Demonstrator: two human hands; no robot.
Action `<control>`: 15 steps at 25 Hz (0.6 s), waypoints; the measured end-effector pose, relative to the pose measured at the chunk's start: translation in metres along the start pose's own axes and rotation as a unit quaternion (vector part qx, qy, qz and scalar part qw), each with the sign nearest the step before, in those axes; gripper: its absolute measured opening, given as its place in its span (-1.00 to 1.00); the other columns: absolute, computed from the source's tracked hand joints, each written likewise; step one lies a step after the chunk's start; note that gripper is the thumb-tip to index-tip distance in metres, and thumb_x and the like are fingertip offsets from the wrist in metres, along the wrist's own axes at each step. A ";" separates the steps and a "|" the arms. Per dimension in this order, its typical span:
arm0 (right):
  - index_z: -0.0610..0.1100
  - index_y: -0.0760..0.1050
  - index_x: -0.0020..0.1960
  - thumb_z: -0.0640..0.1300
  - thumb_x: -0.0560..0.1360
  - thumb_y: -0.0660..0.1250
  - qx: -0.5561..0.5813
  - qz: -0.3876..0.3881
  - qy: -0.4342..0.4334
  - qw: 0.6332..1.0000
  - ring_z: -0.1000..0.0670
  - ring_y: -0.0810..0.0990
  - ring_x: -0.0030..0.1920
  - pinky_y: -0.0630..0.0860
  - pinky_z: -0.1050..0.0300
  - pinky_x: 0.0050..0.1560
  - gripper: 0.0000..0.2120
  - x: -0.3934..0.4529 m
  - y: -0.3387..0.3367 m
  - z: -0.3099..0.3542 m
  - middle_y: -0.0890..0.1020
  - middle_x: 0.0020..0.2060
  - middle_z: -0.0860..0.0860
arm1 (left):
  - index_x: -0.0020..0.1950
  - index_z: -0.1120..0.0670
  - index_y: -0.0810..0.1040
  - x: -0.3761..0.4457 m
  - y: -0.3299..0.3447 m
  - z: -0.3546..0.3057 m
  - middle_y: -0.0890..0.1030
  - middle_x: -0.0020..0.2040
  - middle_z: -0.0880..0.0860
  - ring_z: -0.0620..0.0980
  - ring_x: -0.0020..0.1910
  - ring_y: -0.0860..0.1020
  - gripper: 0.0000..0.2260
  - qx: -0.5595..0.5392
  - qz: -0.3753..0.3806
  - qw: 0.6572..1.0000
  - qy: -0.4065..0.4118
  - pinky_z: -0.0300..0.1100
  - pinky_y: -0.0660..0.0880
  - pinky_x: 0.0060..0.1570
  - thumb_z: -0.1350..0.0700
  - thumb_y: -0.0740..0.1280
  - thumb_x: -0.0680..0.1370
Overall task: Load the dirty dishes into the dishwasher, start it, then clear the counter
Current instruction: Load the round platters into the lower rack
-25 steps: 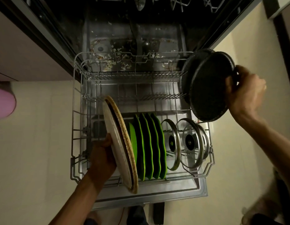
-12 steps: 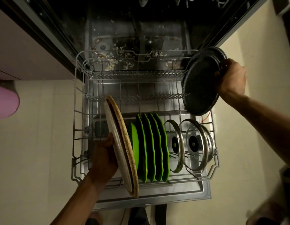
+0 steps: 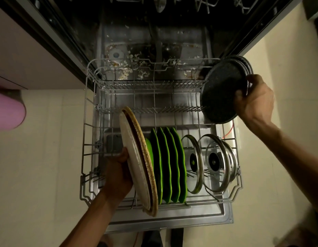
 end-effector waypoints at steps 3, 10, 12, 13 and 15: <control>-0.11 0.44 0.25 -0.24 0.57 0.25 0.146 0.090 0.001 0.985 0.14 0.60 0.00 0.62 0.17 -0.01 -0.73 -0.055 -0.002 0.033 0.60 0.09 0.04 | -0.40 0.08 0.67 0.003 -0.001 0.001 0.57 -0.48 0.03 -0.07 -0.54 0.56 -0.78 -0.006 -0.047 0.999 0.006 -0.28 0.50 -0.56 0.01 0.40 0.40; -0.02 0.51 0.26 0.08 0.57 0.25 0.327 0.306 -0.054 0.893 0.24 0.64 -0.03 0.61 0.28 -0.13 -0.67 -0.185 -0.007 0.104 0.67 0.00 0.16 | 0.22 0.12 0.54 0.018 -0.017 0.006 0.63 0.04 0.19 0.23 0.09 0.57 -0.75 0.043 -0.114 0.992 0.016 0.16 0.51 0.09 0.09 0.14 0.64; 0.06 0.47 0.27 0.08 0.61 0.22 0.265 0.248 -0.082 0.928 0.21 0.65 -0.11 0.62 0.21 -0.20 -0.73 -0.194 -0.001 0.106 0.67 -0.06 0.17 | 0.35 0.14 0.47 0.018 -0.016 0.009 0.58 0.15 0.24 0.30 0.21 0.52 -0.67 0.043 -0.130 0.991 0.011 0.21 0.48 0.15 0.08 0.19 0.62; 0.08 0.47 0.25 0.09 0.61 0.19 0.228 0.216 -0.100 0.944 0.16 0.66 -0.18 0.62 0.13 -0.24 -0.75 -0.196 0.000 0.107 0.67 -0.12 0.14 | 0.38 0.15 0.45 0.017 -0.016 0.009 0.57 0.18 0.25 0.31 0.23 0.51 -0.64 0.040 -0.139 0.989 0.012 0.18 0.50 0.11 0.07 0.21 0.60; 0.09 0.47 0.19 0.10 0.58 0.16 0.184 0.166 -0.120 0.961 0.09 0.63 -0.31 0.59 0.05 -0.32 -0.76 -0.199 0.001 0.110 0.65 -0.23 0.12 | 0.38 0.17 0.45 0.015 -0.014 0.009 0.57 0.16 0.25 0.28 0.20 0.54 -0.62 0.023 -0.149 0.989 0.010 0.11 0.53 0.02 0.05 0.22 0.60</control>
Point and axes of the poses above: each hand's wrist, its own x-axis towards the middle knuckle, its own y-axis out of the palm, z = x × y, the point moved 1 cm from there along x, towards the middle knuckle
